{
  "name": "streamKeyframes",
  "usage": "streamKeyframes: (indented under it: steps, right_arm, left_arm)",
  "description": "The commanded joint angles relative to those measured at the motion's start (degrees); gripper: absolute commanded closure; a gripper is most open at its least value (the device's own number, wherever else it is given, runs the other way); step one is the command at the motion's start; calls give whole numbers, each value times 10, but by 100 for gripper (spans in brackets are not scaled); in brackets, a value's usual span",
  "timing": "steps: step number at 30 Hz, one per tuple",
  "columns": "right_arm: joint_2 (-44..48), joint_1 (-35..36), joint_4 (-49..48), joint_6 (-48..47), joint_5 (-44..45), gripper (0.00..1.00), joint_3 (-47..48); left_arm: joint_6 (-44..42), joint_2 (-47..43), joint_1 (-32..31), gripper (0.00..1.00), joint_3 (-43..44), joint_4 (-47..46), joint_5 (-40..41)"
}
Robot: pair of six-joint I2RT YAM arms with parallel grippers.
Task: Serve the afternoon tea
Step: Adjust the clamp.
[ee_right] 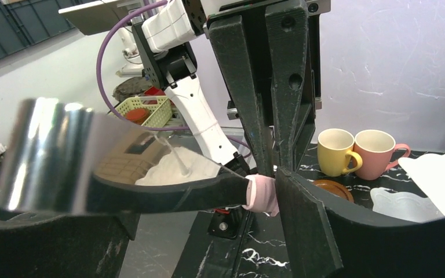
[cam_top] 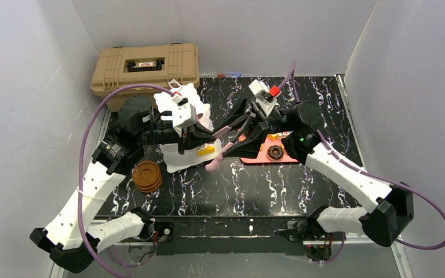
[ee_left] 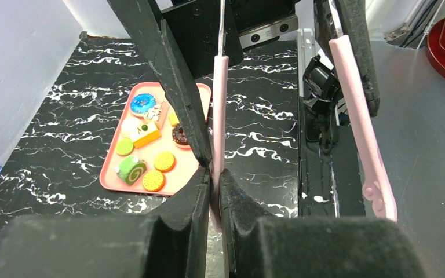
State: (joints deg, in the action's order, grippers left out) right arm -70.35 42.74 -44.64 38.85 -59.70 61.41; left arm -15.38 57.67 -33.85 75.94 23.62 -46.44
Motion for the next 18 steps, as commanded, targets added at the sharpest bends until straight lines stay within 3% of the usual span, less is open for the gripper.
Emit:
streamKeyframes:
  steps: [1, 5, 11, 18]
  right_arm:
    - [1, 5, 25, -19, 1, 14, 36]
    - [-9, 6, 46, -19, -3, 20, 50]
    - [-10, 10, 63, -28, 6, 21, 43]
    - [-6, 10, 93, -44, 10, 14, 41]
  left_arm:
    - [4, 2, 5, 100, 23, -6, -25]
    - [4, 3, 5, 100, 22, -5, -27]
    - [-6, 0, 5, 100, 20, -13, 2]
    - [-25, -7, 5, 100, 9, -29, 60]
